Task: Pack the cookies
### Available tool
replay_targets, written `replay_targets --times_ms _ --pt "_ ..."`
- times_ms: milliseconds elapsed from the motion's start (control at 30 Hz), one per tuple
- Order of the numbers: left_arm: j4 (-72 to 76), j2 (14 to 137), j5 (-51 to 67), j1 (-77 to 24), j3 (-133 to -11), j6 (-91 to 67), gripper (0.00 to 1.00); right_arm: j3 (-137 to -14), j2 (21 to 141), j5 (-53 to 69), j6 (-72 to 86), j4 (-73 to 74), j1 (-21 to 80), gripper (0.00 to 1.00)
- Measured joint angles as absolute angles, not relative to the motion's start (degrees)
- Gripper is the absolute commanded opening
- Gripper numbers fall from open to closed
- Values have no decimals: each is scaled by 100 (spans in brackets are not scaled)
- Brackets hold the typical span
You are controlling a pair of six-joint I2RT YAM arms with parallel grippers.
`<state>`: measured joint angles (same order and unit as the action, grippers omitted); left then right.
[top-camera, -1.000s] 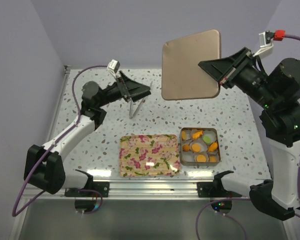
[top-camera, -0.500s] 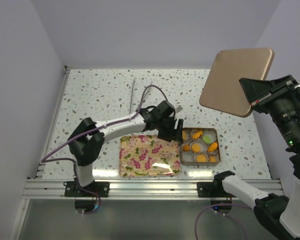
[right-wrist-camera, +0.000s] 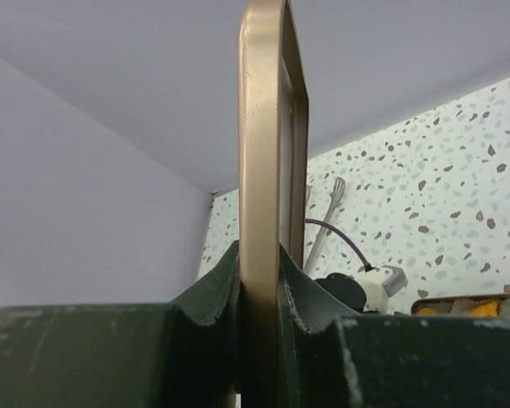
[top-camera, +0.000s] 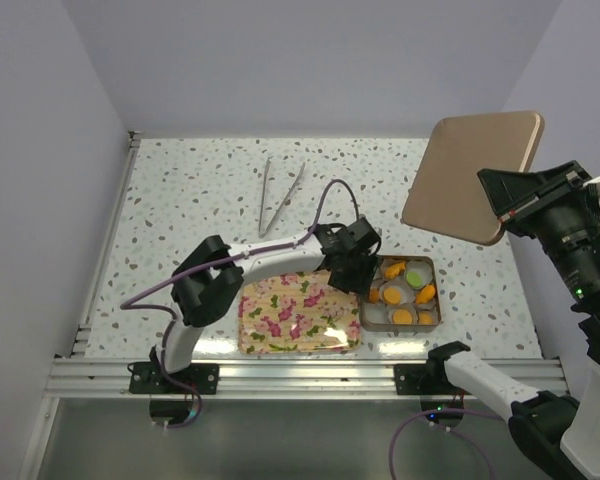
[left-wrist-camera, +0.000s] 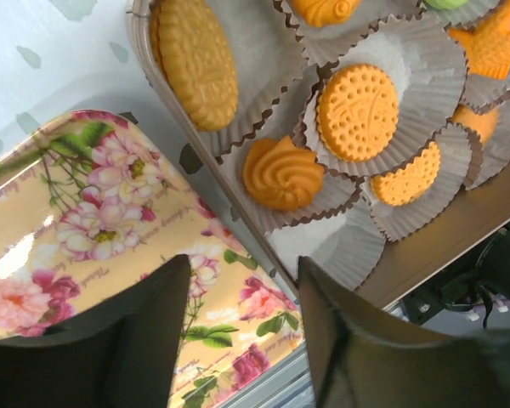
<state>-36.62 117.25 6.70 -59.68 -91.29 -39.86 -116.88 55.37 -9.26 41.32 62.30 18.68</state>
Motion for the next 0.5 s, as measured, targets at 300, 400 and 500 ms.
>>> replay_targets --times_ms 300,400,500 --pt "-3850 12210 475 -6082 -9642 -4053 27 -11688 5531 -786 4130 6311 1868 0" --pt "-3992 12237 296 -6110 -9708 -4152 21 -11688 5531 -770 4130 6309 1868 0" --pt "-4119 12208 137 -6108 -9695 -4195 18 -11688 5531 -742 4128 6309 1868 0"
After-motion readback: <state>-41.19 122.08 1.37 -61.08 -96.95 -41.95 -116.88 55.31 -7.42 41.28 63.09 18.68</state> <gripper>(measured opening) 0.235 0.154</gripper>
